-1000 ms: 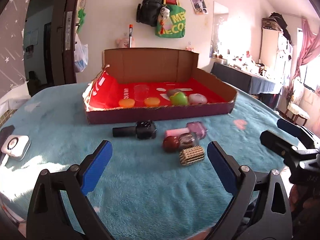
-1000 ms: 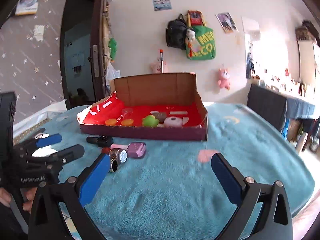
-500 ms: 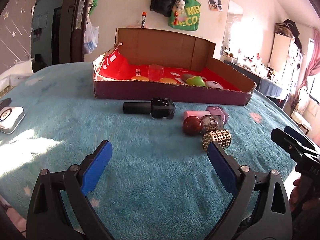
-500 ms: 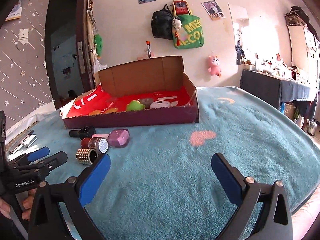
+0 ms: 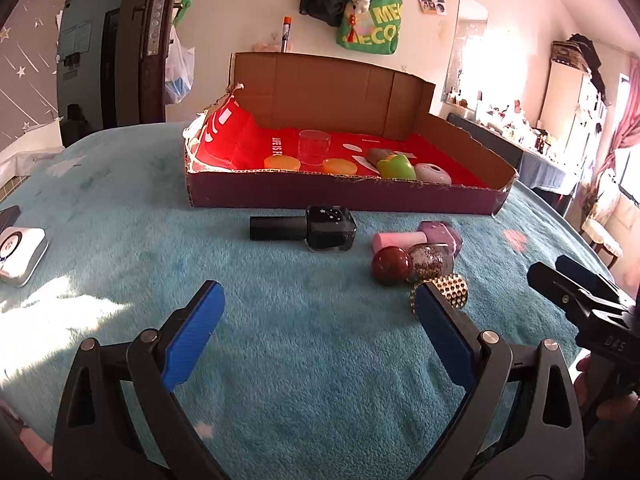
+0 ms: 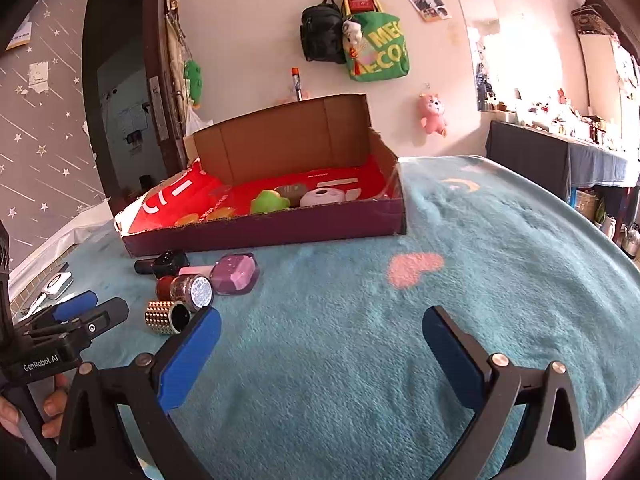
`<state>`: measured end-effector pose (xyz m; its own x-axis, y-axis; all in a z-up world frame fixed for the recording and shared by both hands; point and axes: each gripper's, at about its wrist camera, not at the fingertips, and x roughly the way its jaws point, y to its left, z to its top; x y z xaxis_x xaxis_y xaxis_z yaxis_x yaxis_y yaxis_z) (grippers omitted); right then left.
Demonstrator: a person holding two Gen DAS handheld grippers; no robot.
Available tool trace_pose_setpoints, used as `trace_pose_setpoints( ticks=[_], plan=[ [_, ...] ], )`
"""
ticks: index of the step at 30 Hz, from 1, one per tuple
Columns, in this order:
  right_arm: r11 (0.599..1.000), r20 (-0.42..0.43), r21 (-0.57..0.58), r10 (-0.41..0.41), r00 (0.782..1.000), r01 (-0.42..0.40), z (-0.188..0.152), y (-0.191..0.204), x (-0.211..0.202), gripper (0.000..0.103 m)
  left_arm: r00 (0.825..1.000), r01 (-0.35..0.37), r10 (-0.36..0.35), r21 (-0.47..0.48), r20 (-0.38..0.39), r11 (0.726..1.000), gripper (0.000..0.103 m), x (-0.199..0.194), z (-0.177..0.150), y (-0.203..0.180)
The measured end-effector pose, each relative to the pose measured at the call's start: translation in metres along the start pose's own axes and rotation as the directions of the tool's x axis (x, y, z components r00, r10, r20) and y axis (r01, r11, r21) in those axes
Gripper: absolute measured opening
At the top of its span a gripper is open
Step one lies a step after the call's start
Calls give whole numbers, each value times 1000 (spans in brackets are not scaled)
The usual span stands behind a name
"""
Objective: Organize rigid objects
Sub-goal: 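Reach the left tool toward the black nail polish bottle while the right tool approaches the pink nail polish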
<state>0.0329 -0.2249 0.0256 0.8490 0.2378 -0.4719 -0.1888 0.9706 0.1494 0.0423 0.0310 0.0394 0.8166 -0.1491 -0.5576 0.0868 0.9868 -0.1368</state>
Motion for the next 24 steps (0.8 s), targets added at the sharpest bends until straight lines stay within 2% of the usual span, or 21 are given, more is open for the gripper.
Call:
trace_pose_setpoints(
  ticks=[10, 16, 24],
  plan=[
    [997, -65, -77, 24, 998, -29, 24, 19, 23, 103, 993, 11, -18, -56, -120, 998, 97, 27, 29, 15],
    [992, -127, -100, 58, 990, -71, 34, 27, 40, 103, 981, 24, -37, -68, -192, 997, 97, 49, 43, 15],
    [992, -190, -106, 49, 981, -70, 47, 26, 58, 103, 962, -12, -7, -67, -274, 998, 97, 77, 59, 15]
  ],
)
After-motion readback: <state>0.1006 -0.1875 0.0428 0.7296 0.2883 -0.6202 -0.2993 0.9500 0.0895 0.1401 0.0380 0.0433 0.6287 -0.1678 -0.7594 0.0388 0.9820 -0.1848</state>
